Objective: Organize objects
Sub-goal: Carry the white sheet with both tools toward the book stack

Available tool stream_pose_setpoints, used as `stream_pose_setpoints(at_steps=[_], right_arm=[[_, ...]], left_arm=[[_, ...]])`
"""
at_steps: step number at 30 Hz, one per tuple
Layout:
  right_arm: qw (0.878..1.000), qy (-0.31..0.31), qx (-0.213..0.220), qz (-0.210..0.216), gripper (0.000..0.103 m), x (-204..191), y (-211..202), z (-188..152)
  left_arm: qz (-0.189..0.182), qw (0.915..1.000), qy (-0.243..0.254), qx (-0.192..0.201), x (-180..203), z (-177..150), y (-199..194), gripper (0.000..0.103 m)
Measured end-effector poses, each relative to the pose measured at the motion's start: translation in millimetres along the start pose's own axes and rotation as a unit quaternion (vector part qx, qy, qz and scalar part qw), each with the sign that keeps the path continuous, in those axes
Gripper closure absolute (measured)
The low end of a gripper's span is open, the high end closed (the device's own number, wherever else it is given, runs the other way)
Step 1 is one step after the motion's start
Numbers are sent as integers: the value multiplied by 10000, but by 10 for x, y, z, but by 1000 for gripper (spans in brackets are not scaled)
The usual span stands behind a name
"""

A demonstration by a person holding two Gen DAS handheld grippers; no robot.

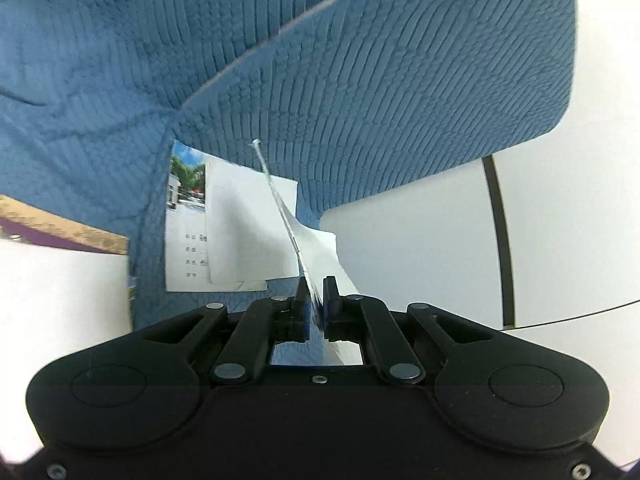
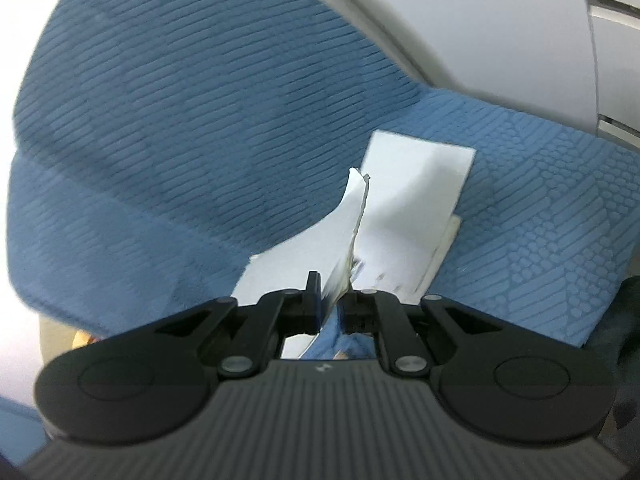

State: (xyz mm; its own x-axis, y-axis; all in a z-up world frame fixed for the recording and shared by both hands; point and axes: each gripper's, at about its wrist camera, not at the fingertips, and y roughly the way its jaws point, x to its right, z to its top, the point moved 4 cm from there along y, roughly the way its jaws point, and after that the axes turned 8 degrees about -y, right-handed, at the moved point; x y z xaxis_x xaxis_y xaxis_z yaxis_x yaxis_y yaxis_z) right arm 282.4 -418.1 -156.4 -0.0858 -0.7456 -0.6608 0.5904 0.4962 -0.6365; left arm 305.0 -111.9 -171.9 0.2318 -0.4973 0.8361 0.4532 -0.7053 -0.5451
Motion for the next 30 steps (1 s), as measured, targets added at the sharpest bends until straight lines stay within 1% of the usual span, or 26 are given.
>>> stream_pose_setpoints(at_steps=[2, 5, 8, 10, 12, 14, 16, 19, 24, 27, 30], right_arm=[[9998, -153, -73, 88, 93, -149, -80, -28], [9986, -433, -191, 248, 93, -360, -161, -81], [9958, -683, -326, 519, 93, -547, -236, -150], [9928, -909, -434, 643, 93, -672, -266, -213], [9899, -1056, -528, 791, 93, -771, -287, -286], [9869, -1203, -596, 893, 93, -859, -302, -372], [9838, -1326, -708, 978, 93, -925, -286, -462], [9792, -1432, -893, 1127, 93, -980, -240, -589], [9729, -1595, -1048, 1308, 93, -1022, -194, -790], [9718, -1599, -1157, 1291, 93, -966, -118, -873], [9714, -1559, -1265, 1263, 93, -894, -32, -993]], left_arm=[[-12, 9999, -5, 110, 3, -72, -222, 98], [5, 9996, -30, 292, -3, -59, -570, 98], [1, 9989, -82, 451, -47, -46, -885, 98], [-62, 9983, -149, 567, -99, -43, -1081, 98], [-164, 9974, -213, 671, -178, -42, -1265, 97], [-287, 9967, -335, 683, -295, -87, -1417, 97], [-308, 9960, -448, 704, -430, -135, -1551, 97], [-249, 9956, -490, 755, -584, -188, -1674, 96], [-94, 9953, -302, 916, -734, -260, -1795, 96], [38, 9944, -124, 1045, -803, -296, -1840, 96], [220, 9939, -41, 1081, -905, -337, -1834, 96]])
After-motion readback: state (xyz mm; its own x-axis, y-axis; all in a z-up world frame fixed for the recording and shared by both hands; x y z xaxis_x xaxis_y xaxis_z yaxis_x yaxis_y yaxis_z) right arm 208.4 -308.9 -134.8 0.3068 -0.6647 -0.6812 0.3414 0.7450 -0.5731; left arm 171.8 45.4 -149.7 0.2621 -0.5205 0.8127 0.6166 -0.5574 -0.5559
